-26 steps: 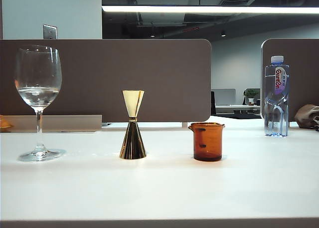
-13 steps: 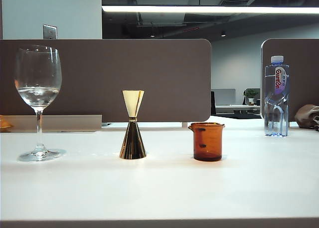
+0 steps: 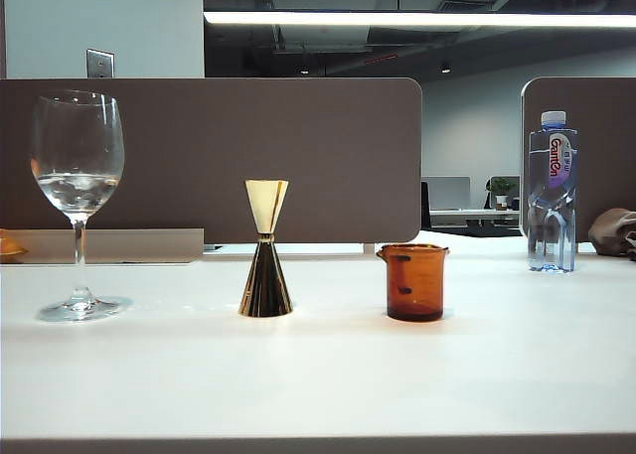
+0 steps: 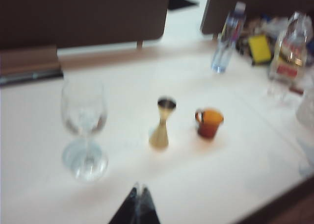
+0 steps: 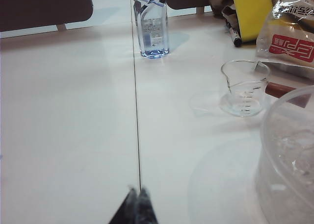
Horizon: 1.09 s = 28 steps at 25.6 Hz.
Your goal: Pick up the small amber measuring cup and pour the water in it into the jigger, then pick up the jigger and pour the water in it into the wine glass.
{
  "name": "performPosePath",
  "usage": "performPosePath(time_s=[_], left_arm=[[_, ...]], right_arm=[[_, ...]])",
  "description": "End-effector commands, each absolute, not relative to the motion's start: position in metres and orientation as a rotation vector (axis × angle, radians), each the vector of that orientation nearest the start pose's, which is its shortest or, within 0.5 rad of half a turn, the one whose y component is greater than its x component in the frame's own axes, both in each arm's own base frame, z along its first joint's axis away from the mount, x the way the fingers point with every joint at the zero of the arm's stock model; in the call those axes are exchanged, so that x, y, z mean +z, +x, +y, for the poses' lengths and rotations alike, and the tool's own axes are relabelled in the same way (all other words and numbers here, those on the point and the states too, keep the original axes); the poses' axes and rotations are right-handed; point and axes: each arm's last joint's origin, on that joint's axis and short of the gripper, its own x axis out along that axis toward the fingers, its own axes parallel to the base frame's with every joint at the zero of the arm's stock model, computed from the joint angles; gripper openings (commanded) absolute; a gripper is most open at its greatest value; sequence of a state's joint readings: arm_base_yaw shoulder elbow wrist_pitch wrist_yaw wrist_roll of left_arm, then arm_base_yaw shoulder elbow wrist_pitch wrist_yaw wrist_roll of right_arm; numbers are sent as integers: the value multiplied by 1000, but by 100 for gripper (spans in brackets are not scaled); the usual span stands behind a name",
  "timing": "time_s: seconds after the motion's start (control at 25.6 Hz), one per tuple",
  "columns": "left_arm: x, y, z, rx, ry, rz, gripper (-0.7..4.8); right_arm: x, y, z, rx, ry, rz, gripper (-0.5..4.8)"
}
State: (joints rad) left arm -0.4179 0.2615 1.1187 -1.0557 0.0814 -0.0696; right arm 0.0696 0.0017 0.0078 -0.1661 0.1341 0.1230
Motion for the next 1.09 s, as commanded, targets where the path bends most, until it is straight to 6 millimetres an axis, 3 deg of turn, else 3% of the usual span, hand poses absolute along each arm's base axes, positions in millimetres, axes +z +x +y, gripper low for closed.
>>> performPosePath(time_s=[0.04,0.31,0.43,0.55,0.82,1.09], left_arm=[[378,0,-3,-499,-25,61,-2],[335,51,-25,-495,24,-36,-2],[287,78,-37,-480,53,-1,-2],[249,91,-42,-479,48,-18,-2],[215,93,-41,-426,20,-124,-2],[198,88,-35,-296,-3,-185,-2]], right_arm=[[149,96,3,-76,108,150,-4],[149,96,3,-76,108,150,-4],[149,96,3,-76,108,150,-4],[149,96,3,-76,108,150,-4],[149,96,3,-76,108,150,-4],[149,96,3,-76,108,150,-4]])
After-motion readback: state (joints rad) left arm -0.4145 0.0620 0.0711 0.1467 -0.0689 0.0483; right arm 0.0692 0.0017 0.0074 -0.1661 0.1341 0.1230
